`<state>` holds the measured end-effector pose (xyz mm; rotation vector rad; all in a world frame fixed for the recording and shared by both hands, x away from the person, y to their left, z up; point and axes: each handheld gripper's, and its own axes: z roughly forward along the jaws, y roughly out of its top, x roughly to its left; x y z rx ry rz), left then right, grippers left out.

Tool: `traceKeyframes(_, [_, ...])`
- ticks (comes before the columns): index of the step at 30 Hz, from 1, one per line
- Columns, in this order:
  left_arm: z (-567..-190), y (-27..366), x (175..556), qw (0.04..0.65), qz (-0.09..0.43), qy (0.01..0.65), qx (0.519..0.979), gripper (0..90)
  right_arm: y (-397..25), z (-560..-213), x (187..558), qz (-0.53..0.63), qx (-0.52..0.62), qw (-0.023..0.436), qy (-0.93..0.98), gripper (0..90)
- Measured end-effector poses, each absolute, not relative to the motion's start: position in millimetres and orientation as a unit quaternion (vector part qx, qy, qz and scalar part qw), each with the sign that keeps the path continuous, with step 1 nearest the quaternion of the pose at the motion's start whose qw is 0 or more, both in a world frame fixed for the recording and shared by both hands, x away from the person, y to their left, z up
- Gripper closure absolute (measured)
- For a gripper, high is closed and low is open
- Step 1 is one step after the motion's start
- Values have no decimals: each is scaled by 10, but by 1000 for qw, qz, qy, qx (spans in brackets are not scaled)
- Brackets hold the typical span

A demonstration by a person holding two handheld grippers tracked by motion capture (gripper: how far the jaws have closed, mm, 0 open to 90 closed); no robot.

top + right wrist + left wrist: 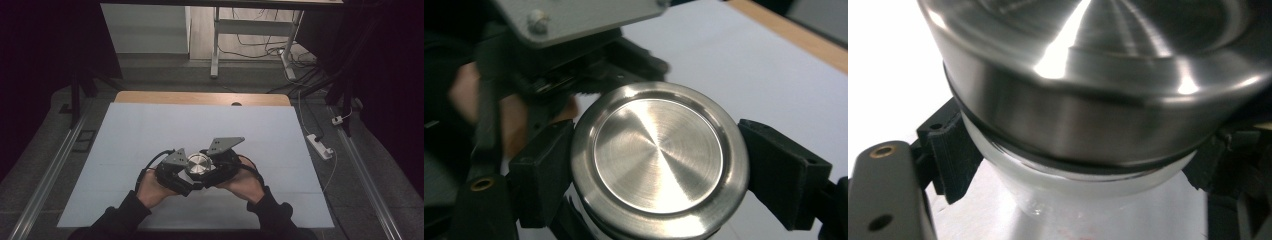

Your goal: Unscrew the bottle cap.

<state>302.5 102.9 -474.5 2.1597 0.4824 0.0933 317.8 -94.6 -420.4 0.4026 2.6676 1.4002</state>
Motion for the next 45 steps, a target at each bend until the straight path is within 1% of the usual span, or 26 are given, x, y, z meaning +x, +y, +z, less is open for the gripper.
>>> traceKeyframes(1, [-4744,1028,3021,451,30,185,873,157,-977,-4200,3199,464,116,35,877,179])
traceKeyframes(2, [-4742,1018,3014,460,13,159,874,157,-1011,-4196,3225,468,96,19,878,179])
traceKeyframes(3, [-4742,1018,3014,460,13,159,874,157,-1043,-4192,3250,471,75,2,879,180])
traceKeyframes(6, [-4740,980,2985,469,-5,127,874,156,-1130,-4201,3293,483,12,-32,875,178])
traceKeyframes(9, [-4738,943,2961,462,2,119,879,156,-1163,-4214,3313,487,2,-50,872,175])
traceKeyframes(10, [-4735,943,2963,458,8,123,880,156,-1171,-4214,3314,488,7,-54,871,159])
traceKeyframes(11, [-4733,948,2968,458,13,132,879,156,-1176,-4191,3307,486,27,-48,872,62])
traceKeyframes(12, [-4733,961,2975,459,18,145,877,156,-1176,-4191,3307,486,27,-48,872,62])
traceKeyframes(13, [-4732,989,2993,457,25,159,875,156,-1193,-4128,3291,482,67,-21,873,44])
traceKeyframes(15, [-4733,1024,3018,458,33,181,870,156,-1184,-4095,3279,477,107,7,872,14])
traceKeyframes(20, [-4739,1058,3040,446,61,233,862,156,-1015,-4143,3170,467,190,72,860,37])
traceKeyframes(24, [-4742,1041,3034,438,68,233,866,156,-894,-4191,3107,469,211,88,853,69])
traceKeyframes(25, [-4741,1036,3031,438,67,232,866,157,-860,-4206,3086,465,210,97,854,85])
traceKeyframes(26, [-4733,1024,3019,439,68,230,866,157,-820,-4227,3060,461,208,115,855,143])
traceKeyframes(27, [-4733,1024,3019,439,68,230,866,157,-820,-4227,3060,461,208,115,855,143])
traceKeyframes(28, [-4725,1026,3016,436,68,228,868,157,-815,-4231,3051,461,206,119,855,174])
traceKeyframes(29, [-4719,1030,3019,436,68,223,870,157,-820,-4232,3047,460,201,122,856,176])
traceKeyframes(31, [-4714,1026,3015,437,63,214,871,157,-837,-4222,3053,459,195,114,859,177])
traceKeyframes(34, [-4703,1033,3016,441,42,182,878,156,-912,-4200,3082,460,133,88,874,179])
traceKeyframes(36, [-4696,1027,3007,445,28,163,880,156,-978,-4193,3137,471,98,51,875,179])
traceKeyframes(37, [-4689,1029,3007,448,14,129,884,156,-1015,-4194,3172,477,79,29,875,179])
traceKeyframes(38, [-4689,1029,3007,448,14,129,884,156,-1015,-4194,3172,477,79,29,875,179])
traceKeyframes(39, [-4693,1022,2996,459,-6,105,882,156,-1085,-4208,3233,495,37,-16,868,178])
traceKeyframes(41, [-4694,1011,2992,462,-11,99,881,156,-1135,-4233,3279,511,8,-48,858,177])
traceKeyframes(43, [-4691,991,2980,461,-9,97,882,156,-1149,-4243,3291,515,1,-54,855,176])
traceKeyframes(45, [-4686,984,2975,457,0,106,883,156,-1157,-4232,3284,515,10,-52,856,124])
